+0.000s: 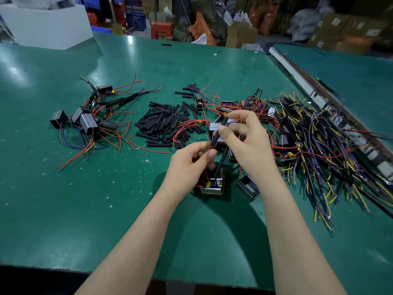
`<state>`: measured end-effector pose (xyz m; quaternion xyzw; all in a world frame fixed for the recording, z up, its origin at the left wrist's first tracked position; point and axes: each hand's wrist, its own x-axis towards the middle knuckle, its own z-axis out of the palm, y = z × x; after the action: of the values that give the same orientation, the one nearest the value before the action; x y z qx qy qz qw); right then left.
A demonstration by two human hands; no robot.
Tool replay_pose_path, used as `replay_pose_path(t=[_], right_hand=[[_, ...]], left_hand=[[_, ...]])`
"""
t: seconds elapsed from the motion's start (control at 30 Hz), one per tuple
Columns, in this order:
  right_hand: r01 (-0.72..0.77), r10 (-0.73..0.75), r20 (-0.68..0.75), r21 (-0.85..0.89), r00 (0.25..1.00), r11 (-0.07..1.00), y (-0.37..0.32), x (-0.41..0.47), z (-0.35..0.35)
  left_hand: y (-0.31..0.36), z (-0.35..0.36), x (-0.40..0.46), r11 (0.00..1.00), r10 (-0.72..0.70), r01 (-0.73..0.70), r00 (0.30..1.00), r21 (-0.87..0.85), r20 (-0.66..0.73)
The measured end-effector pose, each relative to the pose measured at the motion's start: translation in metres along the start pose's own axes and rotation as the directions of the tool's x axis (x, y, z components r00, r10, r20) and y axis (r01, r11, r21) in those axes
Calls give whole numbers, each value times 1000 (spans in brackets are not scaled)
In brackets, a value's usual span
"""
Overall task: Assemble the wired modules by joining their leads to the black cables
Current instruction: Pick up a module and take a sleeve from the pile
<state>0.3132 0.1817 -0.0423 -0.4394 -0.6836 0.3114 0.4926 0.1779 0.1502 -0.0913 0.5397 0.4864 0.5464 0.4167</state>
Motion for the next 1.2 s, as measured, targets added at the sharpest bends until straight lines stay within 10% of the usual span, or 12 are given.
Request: replay_pose_path(t=[1.2], right_hand=[[-79,103,235,-107,967,991,15,0,-2]], left_hand=[[2,-4,-3,959,200,-193,980,209,-14]])
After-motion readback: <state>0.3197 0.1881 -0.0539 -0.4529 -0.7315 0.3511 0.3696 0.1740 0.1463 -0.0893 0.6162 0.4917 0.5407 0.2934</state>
